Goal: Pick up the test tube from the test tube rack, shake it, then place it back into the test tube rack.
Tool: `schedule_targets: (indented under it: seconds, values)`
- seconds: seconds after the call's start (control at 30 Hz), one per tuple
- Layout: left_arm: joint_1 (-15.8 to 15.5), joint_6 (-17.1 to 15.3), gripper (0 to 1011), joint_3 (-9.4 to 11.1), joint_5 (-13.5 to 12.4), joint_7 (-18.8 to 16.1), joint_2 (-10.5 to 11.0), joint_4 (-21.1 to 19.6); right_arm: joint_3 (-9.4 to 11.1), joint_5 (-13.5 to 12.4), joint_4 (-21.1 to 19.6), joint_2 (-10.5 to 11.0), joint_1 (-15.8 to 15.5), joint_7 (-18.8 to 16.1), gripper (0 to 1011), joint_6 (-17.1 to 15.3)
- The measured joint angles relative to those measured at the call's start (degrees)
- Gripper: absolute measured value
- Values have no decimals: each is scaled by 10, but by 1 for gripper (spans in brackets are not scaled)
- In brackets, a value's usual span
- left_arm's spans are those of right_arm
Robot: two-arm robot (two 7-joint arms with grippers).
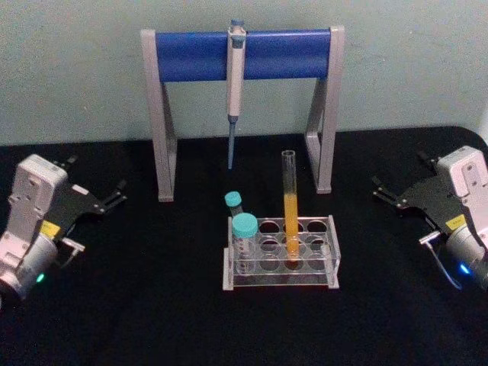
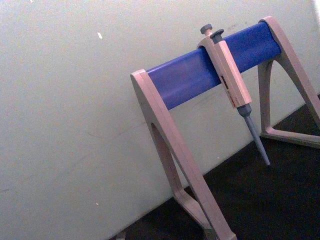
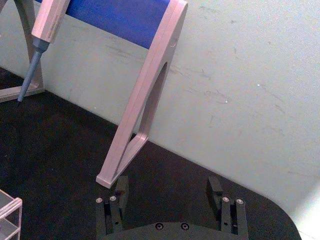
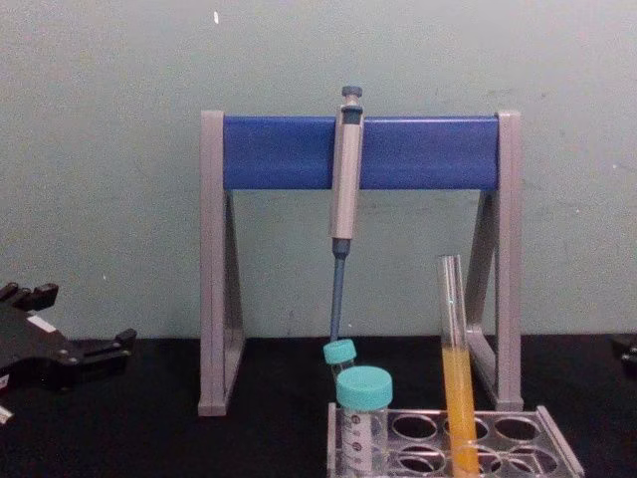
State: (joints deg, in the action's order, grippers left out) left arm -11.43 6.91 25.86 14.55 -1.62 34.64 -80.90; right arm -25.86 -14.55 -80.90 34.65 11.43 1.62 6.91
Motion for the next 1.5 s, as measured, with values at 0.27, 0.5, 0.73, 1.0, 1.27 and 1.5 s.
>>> schedule_targets:
  seconds: [0.27, 0.5, 0.73, 1.0, 1.27, 1.5]
  values:
    - [0, 0, 1001, 0, 0, 0, 0, 0, 0, 0, 0, 0, 0, 0, 1000, 0]
    - [0, 0, 1002, 0, 0, 0, 0, 0, 0, 0, 0, 0, 0, 0, 1000, 0]
    - [0, 0, 1001, 0, 0, 0, 0, 0, 0, 0, 0, 0, 0, 0, 1000, 0]
    - [0, 0, 1001, 0, 0, 0, 0, 0, 0, 0, 0, 0, 0, 0, 1000, 0]
    - [0, 0, 1001, 0, 0, 0, 0, 0, 0, 0, 0, 0, 0, 0, 1000, 0]
    - [0, 0, 1001, 0, 0, 0, 0, 0, 5, 3, -2, -2, -3, -3, 1000, -1]
